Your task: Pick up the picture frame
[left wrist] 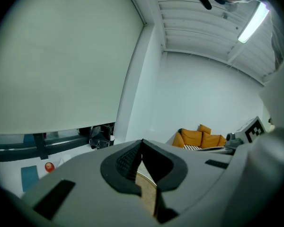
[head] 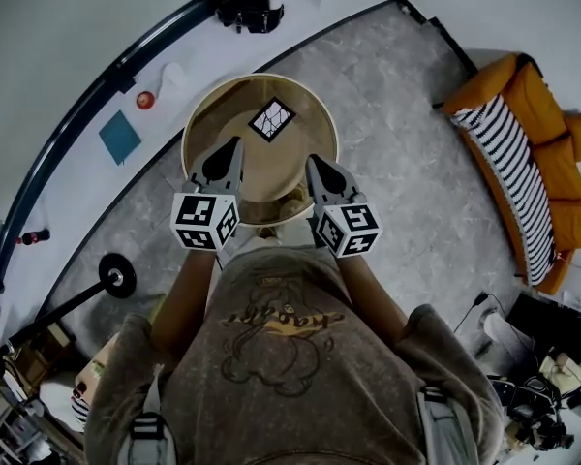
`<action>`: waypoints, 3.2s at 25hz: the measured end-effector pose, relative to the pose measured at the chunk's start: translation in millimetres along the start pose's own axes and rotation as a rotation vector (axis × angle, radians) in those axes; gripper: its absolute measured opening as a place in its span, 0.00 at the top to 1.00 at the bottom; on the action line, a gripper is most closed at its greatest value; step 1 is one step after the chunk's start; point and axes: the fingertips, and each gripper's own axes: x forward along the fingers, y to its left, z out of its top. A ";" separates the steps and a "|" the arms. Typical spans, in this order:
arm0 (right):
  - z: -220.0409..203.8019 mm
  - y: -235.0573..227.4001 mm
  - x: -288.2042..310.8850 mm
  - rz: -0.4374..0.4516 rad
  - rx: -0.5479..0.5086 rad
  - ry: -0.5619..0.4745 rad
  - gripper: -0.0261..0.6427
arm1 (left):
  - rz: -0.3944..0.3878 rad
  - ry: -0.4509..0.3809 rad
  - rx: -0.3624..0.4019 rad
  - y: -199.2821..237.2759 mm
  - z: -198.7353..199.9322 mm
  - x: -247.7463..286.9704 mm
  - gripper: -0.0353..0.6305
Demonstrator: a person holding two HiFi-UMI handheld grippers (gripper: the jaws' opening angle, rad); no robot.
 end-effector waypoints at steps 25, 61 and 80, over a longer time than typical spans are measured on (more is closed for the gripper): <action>-49.5 -86.4 135.6 0.047 0.016 0.121 0.93 | 0.079 0.089 -0.068 68.5 -74.9 121.2 0.92; -232.3 -168.3 261.0 0.050 0.173 0.246 0.62 | 0.061 0.220 -0.103 138.6 -275.1 248.0 0.72; -297.1 -193.0 296.8 -0.001 0.225 0.438 0.62 | 0.036 0.434 -0.017 170.4 -345.5 297.1 0.73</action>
